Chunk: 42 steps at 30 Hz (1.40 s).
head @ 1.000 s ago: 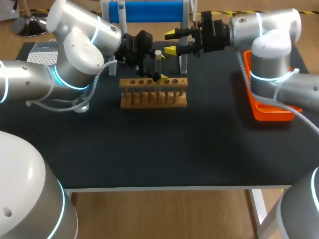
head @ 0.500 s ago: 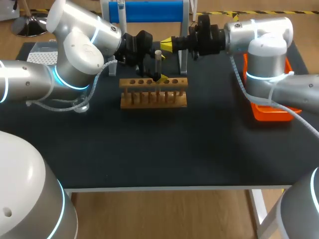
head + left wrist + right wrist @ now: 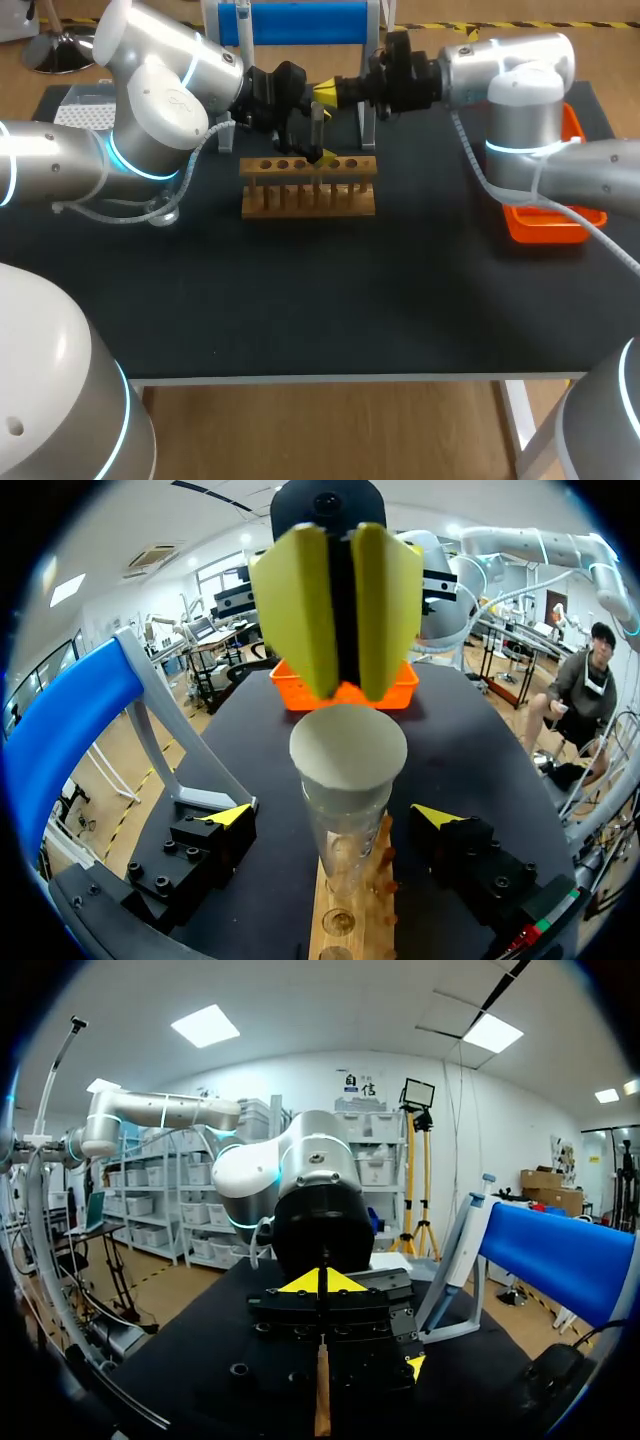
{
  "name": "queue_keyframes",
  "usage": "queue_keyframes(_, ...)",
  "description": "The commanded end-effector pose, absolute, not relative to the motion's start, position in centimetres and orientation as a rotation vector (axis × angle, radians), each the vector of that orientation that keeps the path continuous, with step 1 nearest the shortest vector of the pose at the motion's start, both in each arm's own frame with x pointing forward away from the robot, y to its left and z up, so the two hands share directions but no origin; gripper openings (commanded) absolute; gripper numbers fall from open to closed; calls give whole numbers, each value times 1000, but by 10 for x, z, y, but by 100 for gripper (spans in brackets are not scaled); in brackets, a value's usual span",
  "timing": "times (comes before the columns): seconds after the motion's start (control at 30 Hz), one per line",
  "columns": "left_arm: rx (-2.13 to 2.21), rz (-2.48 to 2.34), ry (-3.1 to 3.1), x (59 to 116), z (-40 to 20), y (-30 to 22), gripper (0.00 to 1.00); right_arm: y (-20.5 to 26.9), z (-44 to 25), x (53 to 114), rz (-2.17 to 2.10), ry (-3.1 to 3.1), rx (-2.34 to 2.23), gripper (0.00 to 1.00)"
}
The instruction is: Invert the test tube, pick up the pipette, mount the tip to pipette, aspirate from beaker and dispense into the tube, eject the tip, return the pipette, and cap with the stopper.
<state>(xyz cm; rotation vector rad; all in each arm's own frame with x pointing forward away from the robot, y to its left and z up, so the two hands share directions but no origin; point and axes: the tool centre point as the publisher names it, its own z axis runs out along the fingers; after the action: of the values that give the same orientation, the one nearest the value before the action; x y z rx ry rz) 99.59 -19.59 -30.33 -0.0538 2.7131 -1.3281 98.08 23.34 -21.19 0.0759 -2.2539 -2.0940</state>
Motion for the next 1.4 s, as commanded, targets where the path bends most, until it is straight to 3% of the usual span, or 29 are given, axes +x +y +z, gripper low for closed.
queue_keyframes(0.03, -55, -1327, 2714, 995, -303, -195, 100, 235, -216, 984, -2088, -2240, 87, 0)
queue_keyframes(0.83, -55, -1327, 2714, 995, -303, -195, 100, 237, -246, 982, -2010, -2256, -3, 0)
queue_keyframes(1.33, -55, -1327, 2714, 995, -303, -195, 100, 215, -198, 985, -2239, -2166, 8, 0)
queue_keyframes(1.4, -55, -1327, 2714, 995, -303, -195, 100, 211, -196, 986, -2247, -2200, 11, 38)
